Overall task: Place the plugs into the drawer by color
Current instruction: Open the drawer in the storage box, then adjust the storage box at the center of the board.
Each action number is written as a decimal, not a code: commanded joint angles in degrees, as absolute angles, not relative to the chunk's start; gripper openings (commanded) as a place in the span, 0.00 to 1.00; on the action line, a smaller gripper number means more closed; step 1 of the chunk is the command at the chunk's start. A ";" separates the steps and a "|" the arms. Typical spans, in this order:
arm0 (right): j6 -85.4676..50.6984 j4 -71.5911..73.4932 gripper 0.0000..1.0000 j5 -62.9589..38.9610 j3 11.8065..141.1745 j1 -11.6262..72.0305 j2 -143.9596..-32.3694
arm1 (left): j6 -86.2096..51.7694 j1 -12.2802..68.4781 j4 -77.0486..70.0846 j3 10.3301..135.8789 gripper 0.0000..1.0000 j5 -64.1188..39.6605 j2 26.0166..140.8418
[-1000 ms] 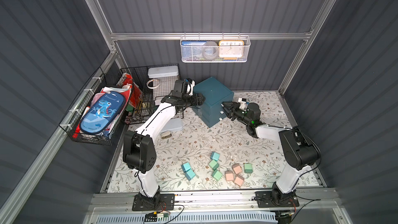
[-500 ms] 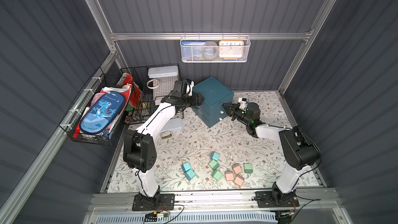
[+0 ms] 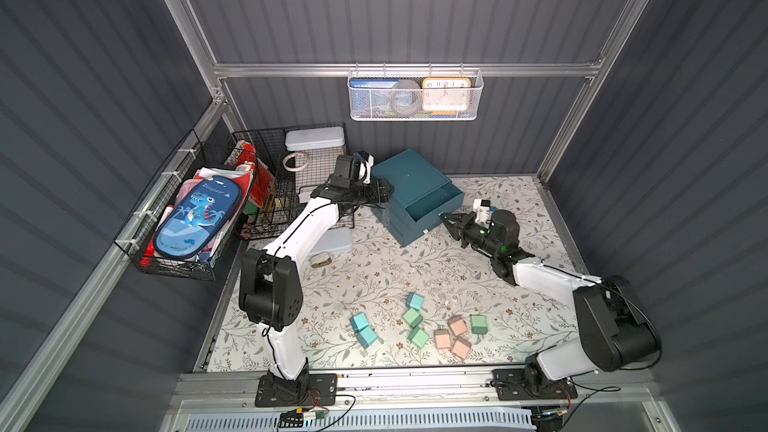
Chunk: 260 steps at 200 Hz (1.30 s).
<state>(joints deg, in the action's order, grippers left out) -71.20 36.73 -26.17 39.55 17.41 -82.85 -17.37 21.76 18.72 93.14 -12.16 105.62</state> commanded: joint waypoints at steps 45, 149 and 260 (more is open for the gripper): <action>-63.04 20.57 0.00 -24.96 34.80 19.15 -69.85 | -15.47 21.45 19.78 92.40 0.79 -11.28 106.97; -54.71 3.62 0.36 -26.53 39.37 21.25 -64.68 | -15.92 21.45 19.60 92.81 0.80 -11.77 106.48; -24.34 -15.97 0.58 -28.68 78.81 8.35 -86.28 | -25.25 22.63 14.16 86.68 0.99 -14.56 97.92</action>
<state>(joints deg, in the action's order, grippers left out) -32.62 -11.53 -23.16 70.39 9.21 -76.49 -22.52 21.91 15.59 87.68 -12.43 97.95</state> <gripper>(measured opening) 0.564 0.983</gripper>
